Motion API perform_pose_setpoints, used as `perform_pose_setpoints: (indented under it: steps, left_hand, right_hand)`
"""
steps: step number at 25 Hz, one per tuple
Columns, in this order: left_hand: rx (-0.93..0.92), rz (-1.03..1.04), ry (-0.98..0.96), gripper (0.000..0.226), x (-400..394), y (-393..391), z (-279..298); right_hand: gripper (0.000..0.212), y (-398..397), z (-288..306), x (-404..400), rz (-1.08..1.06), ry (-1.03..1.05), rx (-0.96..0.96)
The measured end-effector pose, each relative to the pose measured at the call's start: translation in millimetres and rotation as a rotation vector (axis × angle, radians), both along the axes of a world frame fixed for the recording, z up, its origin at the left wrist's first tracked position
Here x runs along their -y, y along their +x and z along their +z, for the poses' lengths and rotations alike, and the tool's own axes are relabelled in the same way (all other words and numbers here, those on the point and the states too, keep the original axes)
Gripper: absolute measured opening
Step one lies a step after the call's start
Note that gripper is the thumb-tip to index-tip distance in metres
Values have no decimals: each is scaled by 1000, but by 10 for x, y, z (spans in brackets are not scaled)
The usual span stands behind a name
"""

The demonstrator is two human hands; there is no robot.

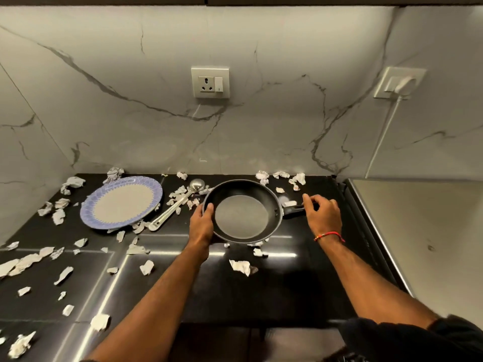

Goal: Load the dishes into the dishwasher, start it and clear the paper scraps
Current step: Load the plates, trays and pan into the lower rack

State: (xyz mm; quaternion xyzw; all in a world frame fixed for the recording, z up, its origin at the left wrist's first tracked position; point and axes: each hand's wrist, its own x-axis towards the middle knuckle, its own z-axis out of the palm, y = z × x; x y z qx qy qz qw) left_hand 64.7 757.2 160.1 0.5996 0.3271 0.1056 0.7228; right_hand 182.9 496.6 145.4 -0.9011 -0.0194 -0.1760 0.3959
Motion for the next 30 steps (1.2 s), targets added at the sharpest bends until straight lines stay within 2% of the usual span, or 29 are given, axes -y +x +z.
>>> perform_pose_setpoints:
  steps: [4,5,6,8,10,13,15,22,27,30]
  left_hand:
    - [-3,9,-81,19,367,-485,-107]
    - [-6,-4,-111,16,481,-606,-154]
    - [-16,-13,-146,15,595,-727,-215]
    - [-24,-22,-198,17,813,-957,-332]
    - [-48,-29,-215,21,1035,-1141,-433]
    - [-34,-109,-221,24,1500,-1403,-555]
    - [-24,-183,-198,28,1858,-1541,-591]
    - [-65,-273,-168,31,3450,-2147,-644]
    - [-208,-319,-164,35,4646,-2747,-858]
    - [-339,-347,-154,35,5139,-3067,-1051]
  right_hand:
    - [13,-512,-30,456,78,57,133]
    - [12,-669,-70,581,60,75,162]
    - [21,-835,-138,701,28,117,159]
    - [47,-1165,-237,916,-79,322,74]
    - [64,-1434,-261,1091,-238,612,-64]
    - [55,-1934,-371,1514,-331,1045,-170]
    - [46,-2237,-407,1886,-305,1208,-165]
    - [39,-3156,-517,3483,-385,1326,-150]
    - [30,-3823,-774,4658,-488,1302,-183]
    - [27,-4160,-1069,5121,-524,1259,-327]
